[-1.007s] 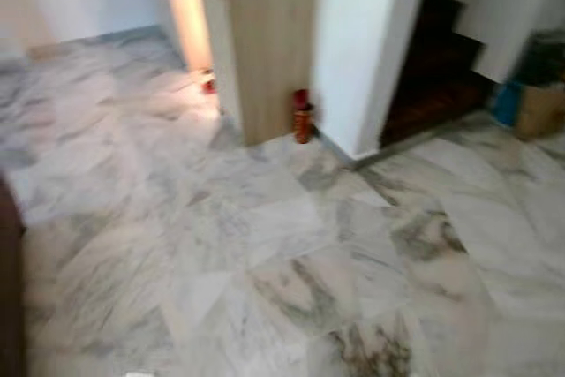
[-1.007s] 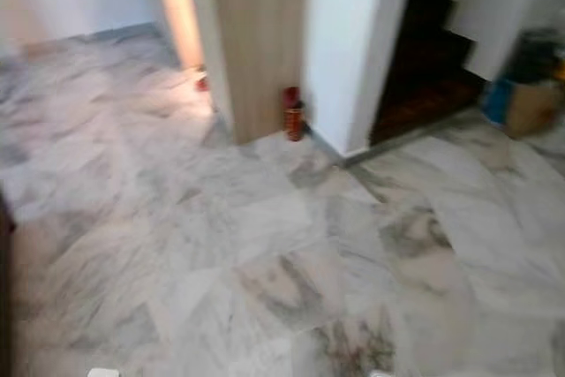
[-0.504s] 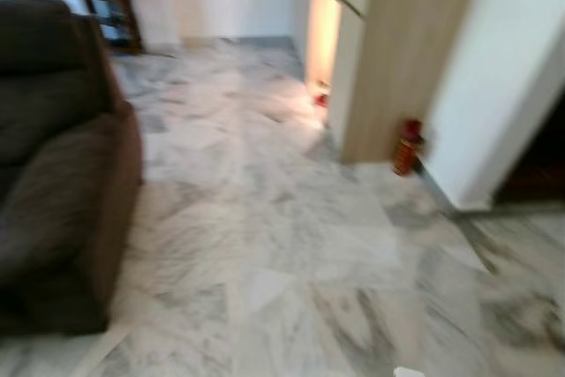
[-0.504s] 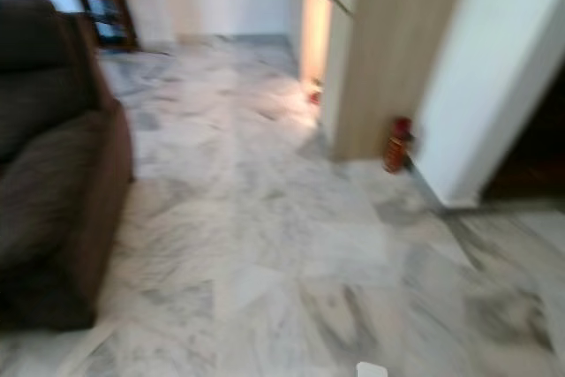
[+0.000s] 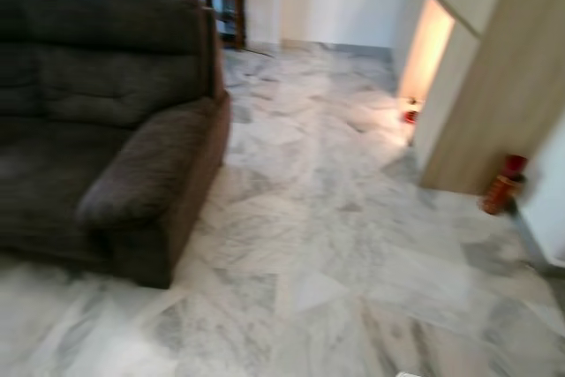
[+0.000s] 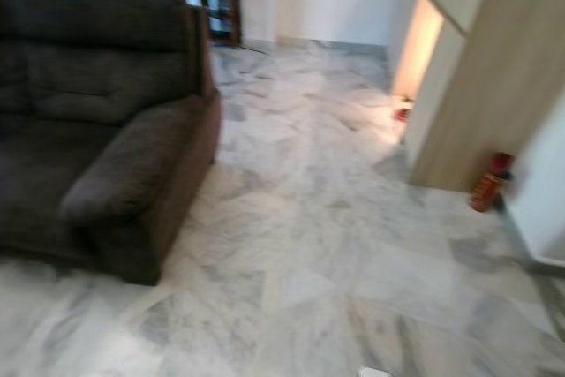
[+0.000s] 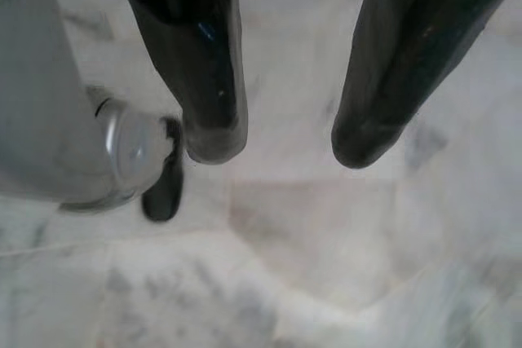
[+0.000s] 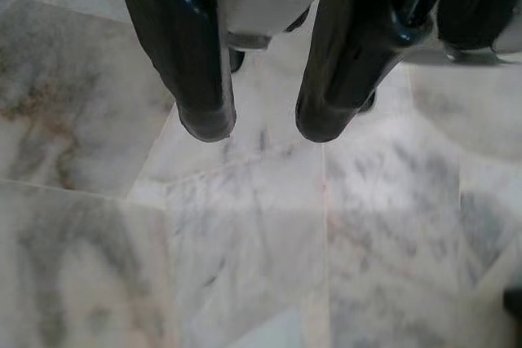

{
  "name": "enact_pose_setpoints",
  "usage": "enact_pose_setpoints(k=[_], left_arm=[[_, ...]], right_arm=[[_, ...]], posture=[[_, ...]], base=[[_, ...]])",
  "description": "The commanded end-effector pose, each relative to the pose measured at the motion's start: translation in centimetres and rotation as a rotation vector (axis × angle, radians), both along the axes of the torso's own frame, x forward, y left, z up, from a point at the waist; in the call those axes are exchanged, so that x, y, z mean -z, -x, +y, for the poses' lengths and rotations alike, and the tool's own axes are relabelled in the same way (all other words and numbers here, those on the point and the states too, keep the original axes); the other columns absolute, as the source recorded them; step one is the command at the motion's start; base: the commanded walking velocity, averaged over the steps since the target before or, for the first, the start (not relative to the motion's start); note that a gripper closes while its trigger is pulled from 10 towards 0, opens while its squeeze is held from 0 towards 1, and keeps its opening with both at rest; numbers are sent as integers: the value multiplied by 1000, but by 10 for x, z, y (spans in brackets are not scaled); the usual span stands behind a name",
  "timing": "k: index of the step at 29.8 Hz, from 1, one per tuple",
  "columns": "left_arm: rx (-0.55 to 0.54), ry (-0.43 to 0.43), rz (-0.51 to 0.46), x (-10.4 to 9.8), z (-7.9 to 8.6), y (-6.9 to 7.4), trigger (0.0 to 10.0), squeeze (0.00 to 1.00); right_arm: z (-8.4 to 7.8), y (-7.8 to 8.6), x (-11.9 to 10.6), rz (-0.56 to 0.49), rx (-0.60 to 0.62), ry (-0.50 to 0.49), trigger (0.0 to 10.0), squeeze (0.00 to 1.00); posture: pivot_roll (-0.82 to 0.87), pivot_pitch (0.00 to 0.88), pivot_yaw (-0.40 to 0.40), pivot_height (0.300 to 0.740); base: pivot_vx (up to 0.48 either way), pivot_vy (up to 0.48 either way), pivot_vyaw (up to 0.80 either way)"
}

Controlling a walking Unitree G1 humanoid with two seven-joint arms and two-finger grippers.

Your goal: Move the pillow to the sofa from floor

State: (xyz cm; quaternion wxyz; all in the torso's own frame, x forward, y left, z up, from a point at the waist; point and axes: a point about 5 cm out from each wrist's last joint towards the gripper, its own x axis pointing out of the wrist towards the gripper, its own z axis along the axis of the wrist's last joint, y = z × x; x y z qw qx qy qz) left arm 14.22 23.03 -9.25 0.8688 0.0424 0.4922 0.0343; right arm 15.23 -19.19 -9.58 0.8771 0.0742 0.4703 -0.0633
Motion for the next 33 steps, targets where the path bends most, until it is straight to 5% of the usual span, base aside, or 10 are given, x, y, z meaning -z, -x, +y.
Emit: enact_pose_setpoints(k=[1, 10, 15, 33], left_arm=[[-70, 44, -117, -11, -26, -39, 10000, 0], [-66, 34, -122, -12, -23, -40, 10000, 0], [-43, 24, -119, -12, -23, -40, 10000, 0], [-40, 21, -118, -12, -22, -40, 10000, 0]], right_arm=[[1, -44, -18, -46, -79, -2, 10000, 0], [6, -47, -20, -64, -11, -107, 10000, 0], [-12, -50, -24, -73, -24, -30, 10000, 0], [-12, -45, -21, -51, -37, -17, 10000, 0]], posture=[[40, 14, -43, 740], [48, 12, -33, 740], [41, 1, -22, 740], [39, 0, -15, 740]], base=[[0, 0, 0], [0, 0, 0], [0, 0, 0], [0, 0, 0]])
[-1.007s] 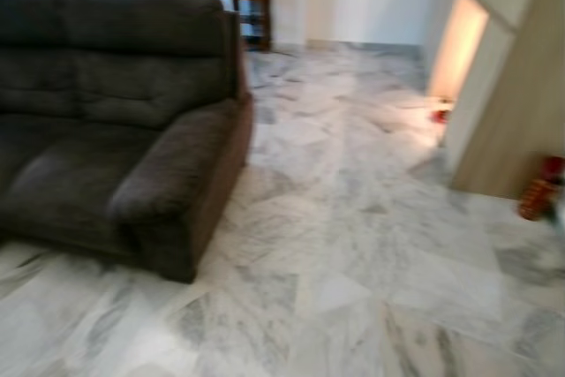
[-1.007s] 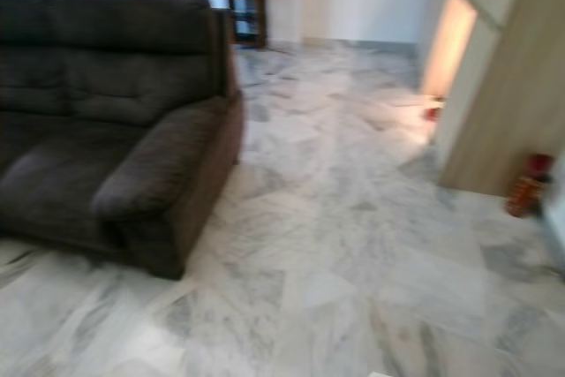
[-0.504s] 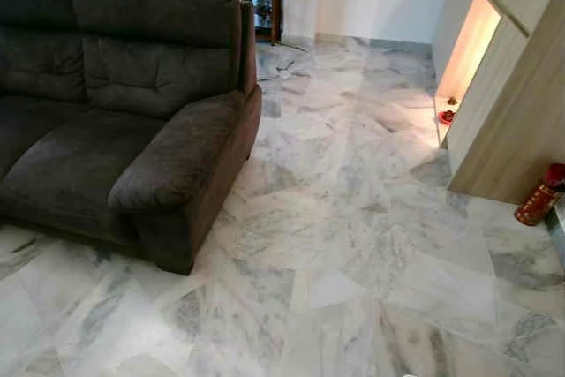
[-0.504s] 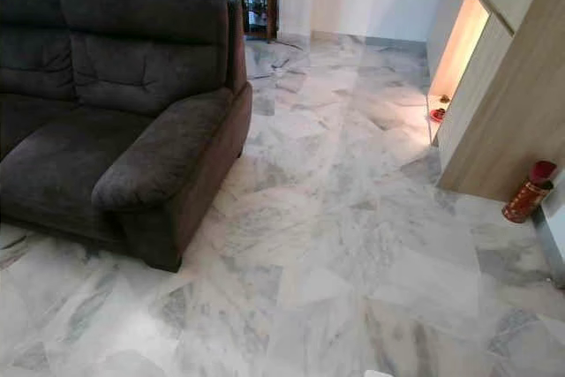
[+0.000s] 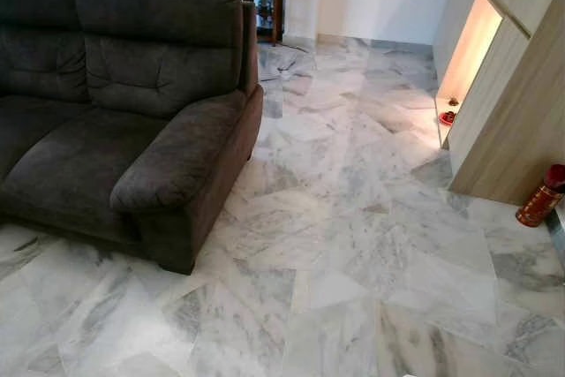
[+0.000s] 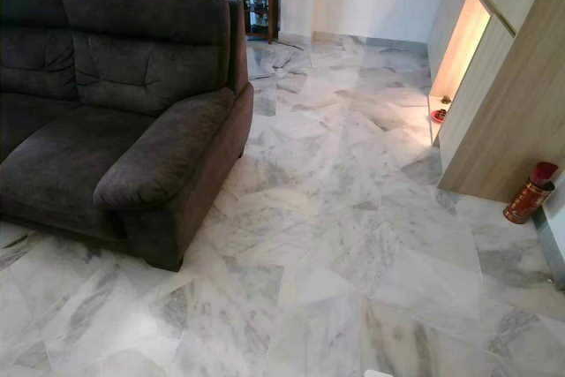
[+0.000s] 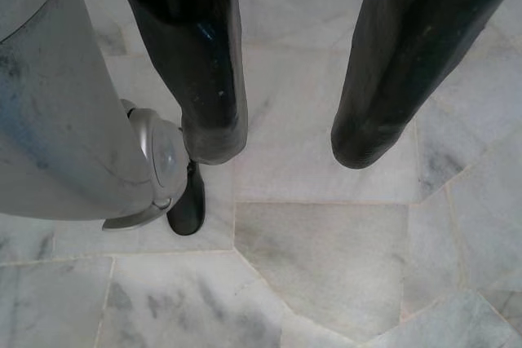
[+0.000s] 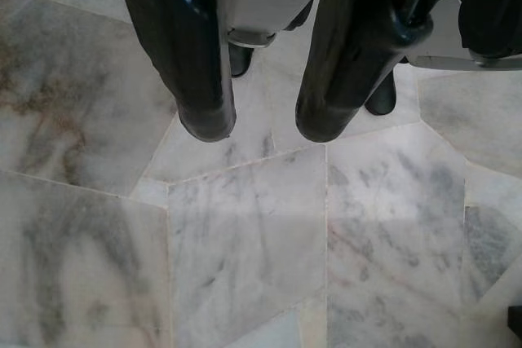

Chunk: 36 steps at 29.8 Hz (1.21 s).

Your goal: Move the pillow to the sofa from floor

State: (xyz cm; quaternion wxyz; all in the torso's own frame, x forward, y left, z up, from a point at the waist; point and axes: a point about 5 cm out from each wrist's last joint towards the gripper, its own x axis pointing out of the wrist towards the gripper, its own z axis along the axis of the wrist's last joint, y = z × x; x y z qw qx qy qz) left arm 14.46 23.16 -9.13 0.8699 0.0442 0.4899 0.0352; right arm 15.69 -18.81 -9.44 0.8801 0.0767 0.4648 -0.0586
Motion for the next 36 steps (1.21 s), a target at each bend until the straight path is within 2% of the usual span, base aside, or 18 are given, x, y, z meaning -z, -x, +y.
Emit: enact_pose_setpoints(k=[1, 17, 20, 25, 29, 31, 32, 36], left_arm=[[-41, 25, -113, -11, -23, -38, 10000, 0], [-40, 25, -113, -11, -23, -38, 10000, 0], [-51, 22, -136, -13, -23, -41, 10000, 0], [-56, 21, -140, -14, -22, -42, 10000, 0], [-61, 17, -141, -14, -22, -42, 10000, 0], [-57, 16, -137, -14, -22, -42, 10000, 0], [-57, 16, -137, -14, -22, -42, 10000, 0], [-64, 19, -137, -14, -22, -42, 10000, 0]], right_arm=[[-16, -40, -19, -38, -31, -9, 10000, 0], [-16, -39, -19, -41, -22, -12, 10000, 0], [-13, -37, -18, -48, -89, 20, 10000, 0], [-15, -38, -19, -50, -98, 28, 10000, 0], [-20, -40, -21, -53, -89, 30, 10000, 0], [-41, -42, -26, -58, -73, 47, 10000, 0], [-44, -43, -28, -59, -71, 50, 10000, 0], [-47, -45, -29, -65, -65, 51, 10000, 0]], posture=[[39, 0, -15, 740], [39, 0, -15, 740], [51, 0, -13, 740], [51, 4, -12, 740], [52, 7, -10, 740], [51, 10, -9, 740], [51, 10, -9, 740], [50, 16, -8, 740]], base=[[0, 0, 0], [0, 0, 0], [0, 0, 0], [0, 0, 0], [0, 0, 0], [0, 0, 0], [0, 0, 0], [0, 0, 0]])
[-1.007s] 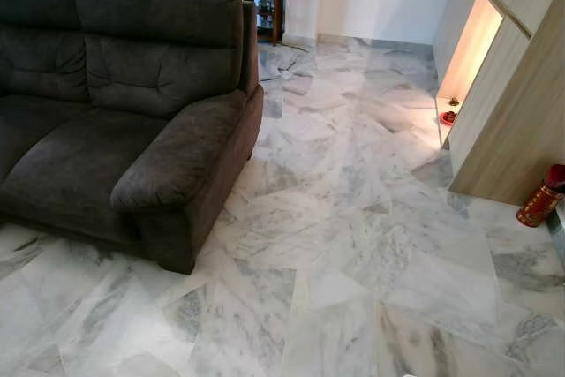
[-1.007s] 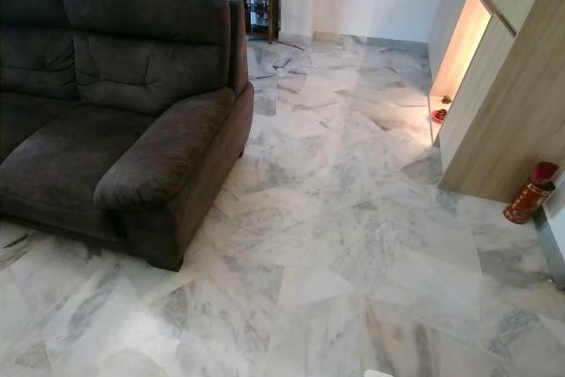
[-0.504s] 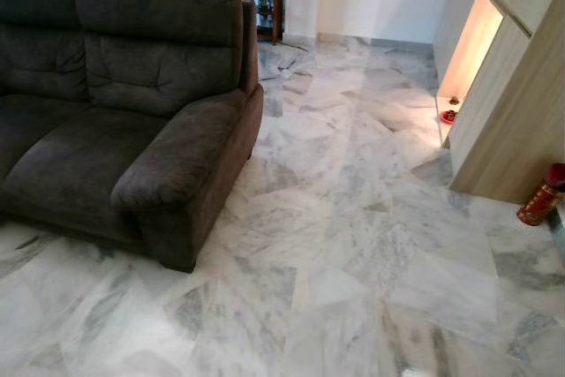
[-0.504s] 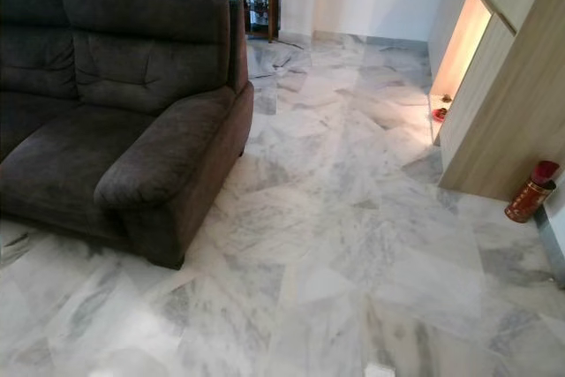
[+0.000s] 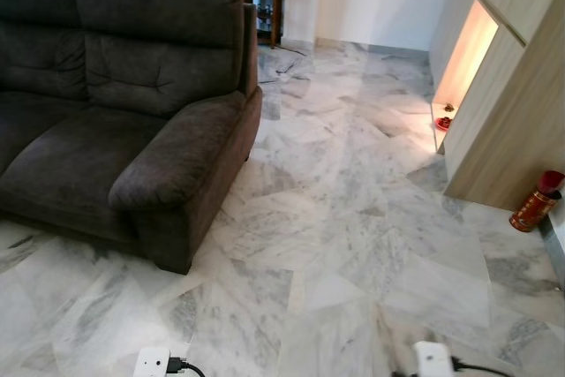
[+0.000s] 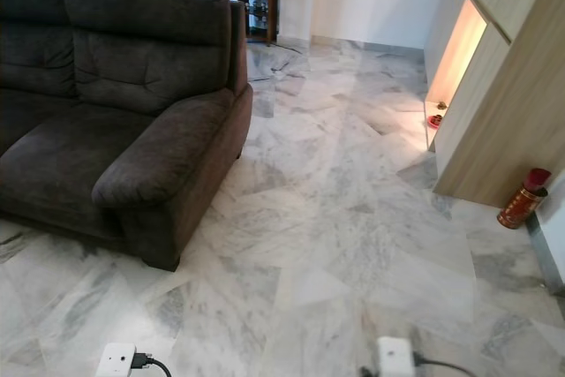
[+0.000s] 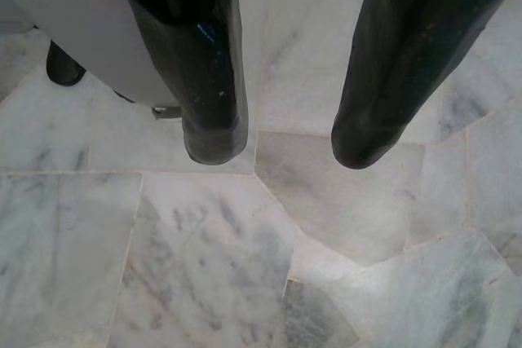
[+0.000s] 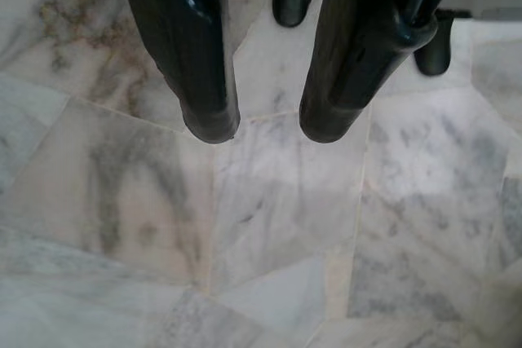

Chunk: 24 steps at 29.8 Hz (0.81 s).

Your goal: Move the pillow to the sofa from floor

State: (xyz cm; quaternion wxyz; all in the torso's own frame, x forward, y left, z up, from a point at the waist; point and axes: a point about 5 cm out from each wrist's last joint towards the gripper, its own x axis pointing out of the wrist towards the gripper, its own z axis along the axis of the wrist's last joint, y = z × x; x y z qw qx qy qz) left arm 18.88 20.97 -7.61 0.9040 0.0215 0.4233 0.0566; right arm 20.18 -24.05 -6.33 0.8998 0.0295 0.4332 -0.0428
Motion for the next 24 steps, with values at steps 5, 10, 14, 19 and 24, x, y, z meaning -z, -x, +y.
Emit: enact_pose_setpoints(k=[5, 10, 14, 19, 24], left_arm=[[-27, 9, 20, 2, 0, 3, 10000, 0], [-21, 7, 28, 2, 0, 3, 10000, 0], [-23, 8, 30, 3, 0, 4, 10000, 0], [-26, 8, 35, 3, 0, 5, 10000, 0], [-23, 7, 36, 4, 0, 6, 10000, 0]], right_arm=[[6, -2, 1, 4, 2, -28, 10000, 0], [10, -5, 0, 2, 3, -33, 10000, 0], [20, -9, 0, -8, -7, -45, 10000, 0], [30, -3, 6, 2, -14, -56, 10000, 0], [36, 5, 11, 16, -17, -62, 10000, 0]], posture=[[57, 21, -9, 740], [61, 23, -7, 740], [59, 24, -9, 740], [62, 26, -8, 740], [62, 26, -8, 740]], base=[[0, 64, 0], [0, 415, 0], [0, 446, 0], [0, 447, 0], [0, 447, 0]])
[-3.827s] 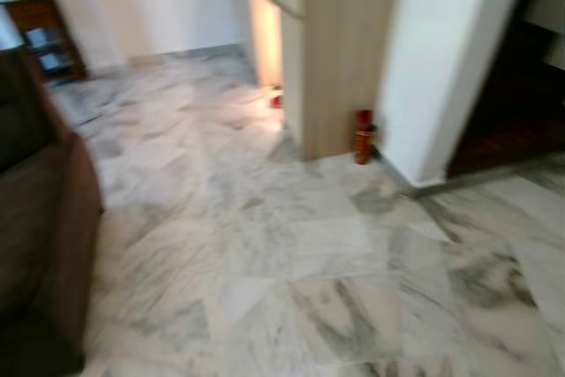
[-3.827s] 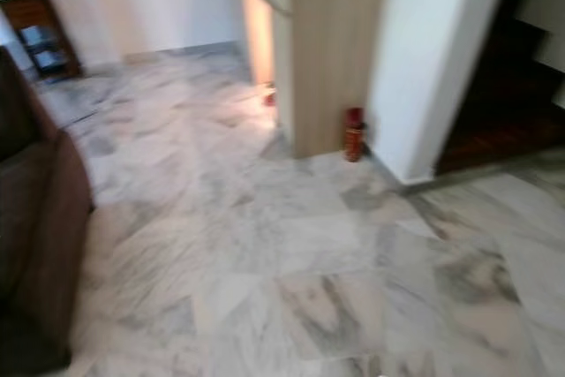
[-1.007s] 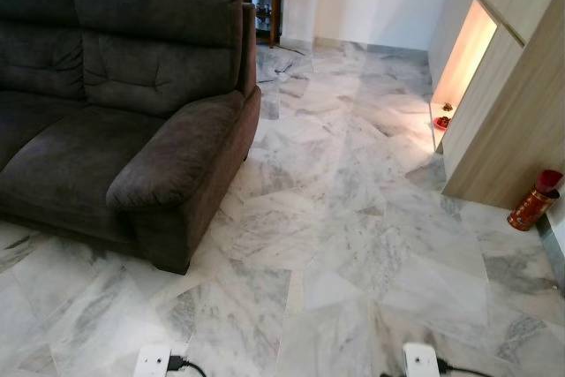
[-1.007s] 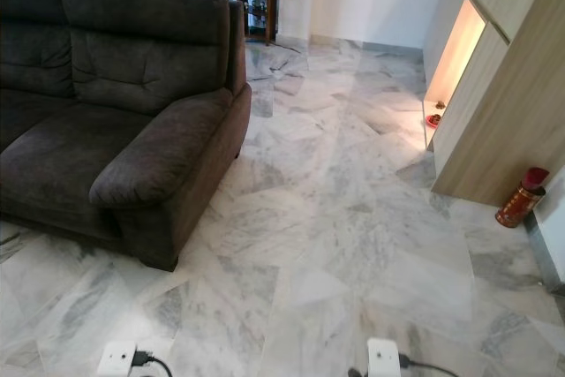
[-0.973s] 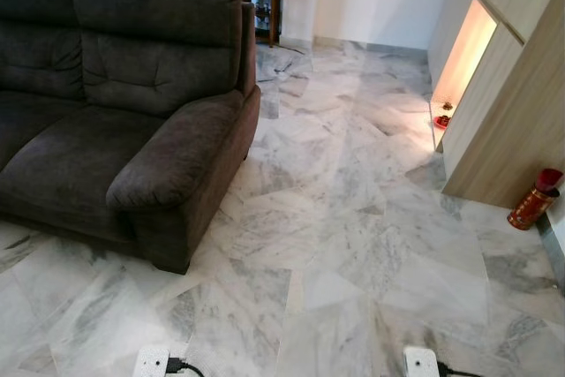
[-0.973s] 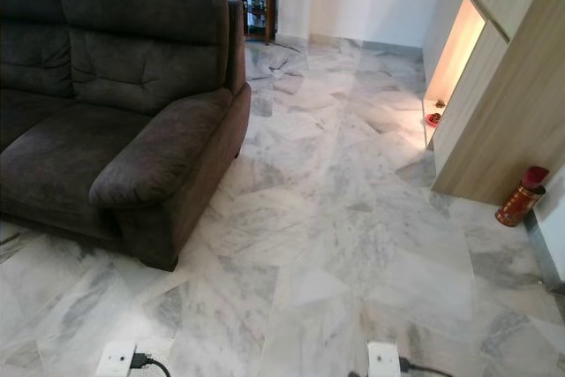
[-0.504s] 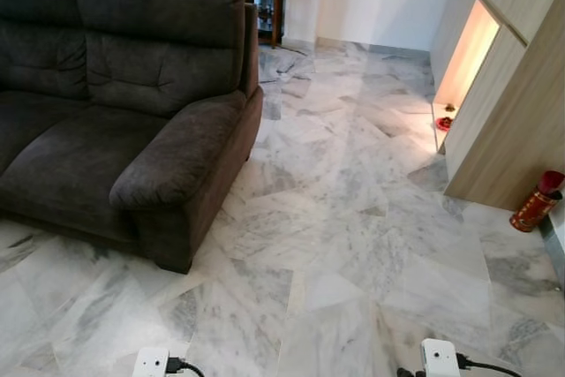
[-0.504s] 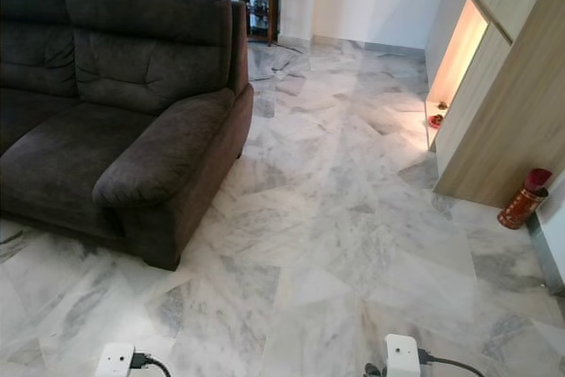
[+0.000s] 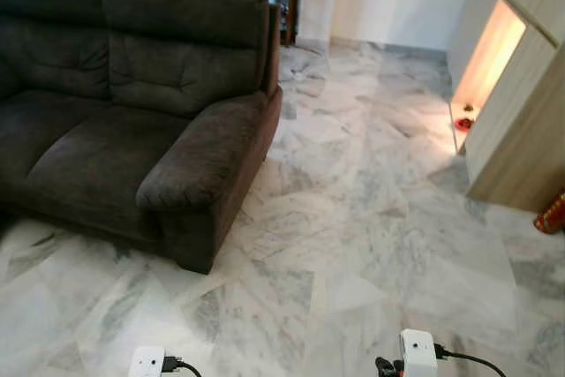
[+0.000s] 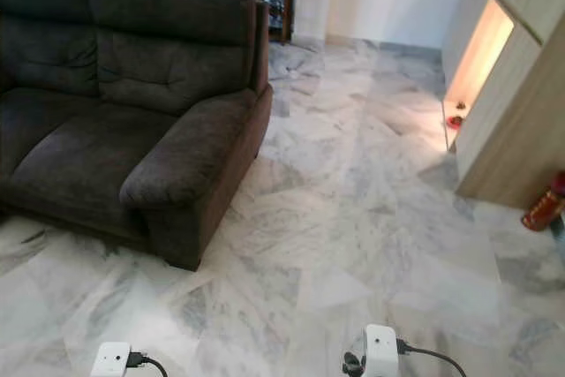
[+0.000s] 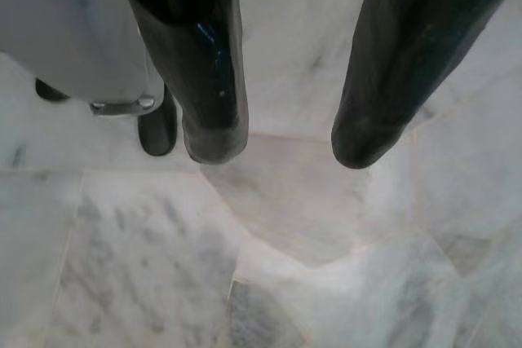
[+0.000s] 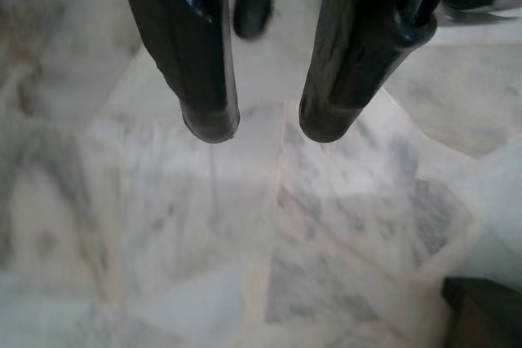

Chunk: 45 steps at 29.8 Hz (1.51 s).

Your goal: Move the pillow to the sofa from floor

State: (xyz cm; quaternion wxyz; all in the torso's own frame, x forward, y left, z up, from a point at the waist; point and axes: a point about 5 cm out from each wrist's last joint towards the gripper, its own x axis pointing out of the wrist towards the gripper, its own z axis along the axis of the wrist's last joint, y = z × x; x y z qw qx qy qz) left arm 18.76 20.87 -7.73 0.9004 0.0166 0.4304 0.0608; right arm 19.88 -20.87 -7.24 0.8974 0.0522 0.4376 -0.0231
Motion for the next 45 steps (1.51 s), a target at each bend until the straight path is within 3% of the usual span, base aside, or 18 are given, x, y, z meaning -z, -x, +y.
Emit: enact_pose_setpoints(k=[1, 9, 16, 45], left_arm=[[-11, 2, 22, 3, 1, 5, 10000, 0], [-8, 2, 28, 3, 2, 7, 10000, 0], [-14, 3, 36, 4, 2, 9, 10000, 0], [-21, -1, 48, 6, 5, 12, 10000, 0]], right_arm=[[4, 5, 4, 15, -1, -4, 10000, 0], [7, 21, 11, 39, -1, -8, 10000, 0], [4, 15, 8, 29, -1, -4, 10000, 0], [3, 14, 8, 34, -9, -3, 10000, 0]], posture=[[61, 25, -8, 740], [61, 24, -9, 740], [64, 23, -10, 740], [62, 20, -7, 740]], base=[[0, 446, 0], [0, 446, 0], [0, 446, 0], [0, 444, 0]])
